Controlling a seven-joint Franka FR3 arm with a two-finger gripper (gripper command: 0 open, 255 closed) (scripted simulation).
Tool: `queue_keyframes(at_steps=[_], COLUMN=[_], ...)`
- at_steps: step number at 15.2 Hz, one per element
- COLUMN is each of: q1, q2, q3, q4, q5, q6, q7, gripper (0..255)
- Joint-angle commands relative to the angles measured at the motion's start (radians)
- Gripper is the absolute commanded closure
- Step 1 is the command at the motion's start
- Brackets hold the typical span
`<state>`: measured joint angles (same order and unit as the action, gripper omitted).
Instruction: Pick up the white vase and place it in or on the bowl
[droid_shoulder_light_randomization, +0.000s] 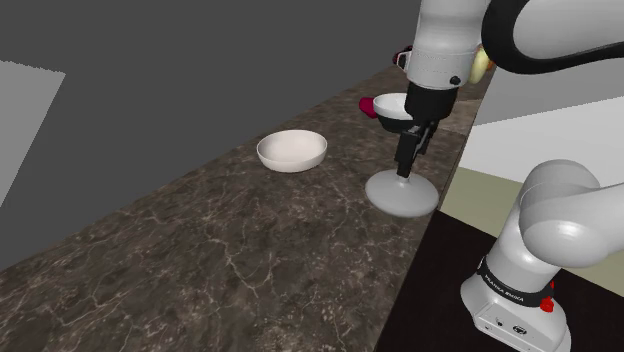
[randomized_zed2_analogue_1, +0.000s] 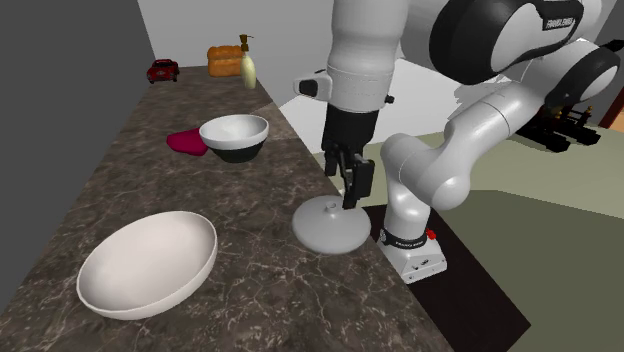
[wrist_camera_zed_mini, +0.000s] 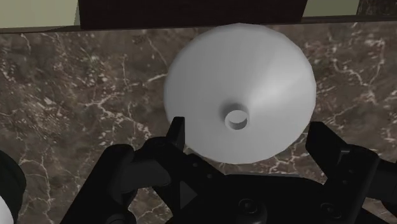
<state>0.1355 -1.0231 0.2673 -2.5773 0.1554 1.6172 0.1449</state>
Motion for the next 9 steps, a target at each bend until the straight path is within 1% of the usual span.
queue_keyframes(at_steps=[1, 6, 9], q1=[0.004, 0.01, 0.01], q2=[-0.012, -0.021, -0.021], q3=[0.007, 0.017, 0.017], q4=[-0.032, -0.097, -0.097], q5=[0.007, 0.017, 0.017], q6=[0.023, 0.079, 0.079], q7=[0.004, 0.002, 0.002], gripper=[0, 0, 0])
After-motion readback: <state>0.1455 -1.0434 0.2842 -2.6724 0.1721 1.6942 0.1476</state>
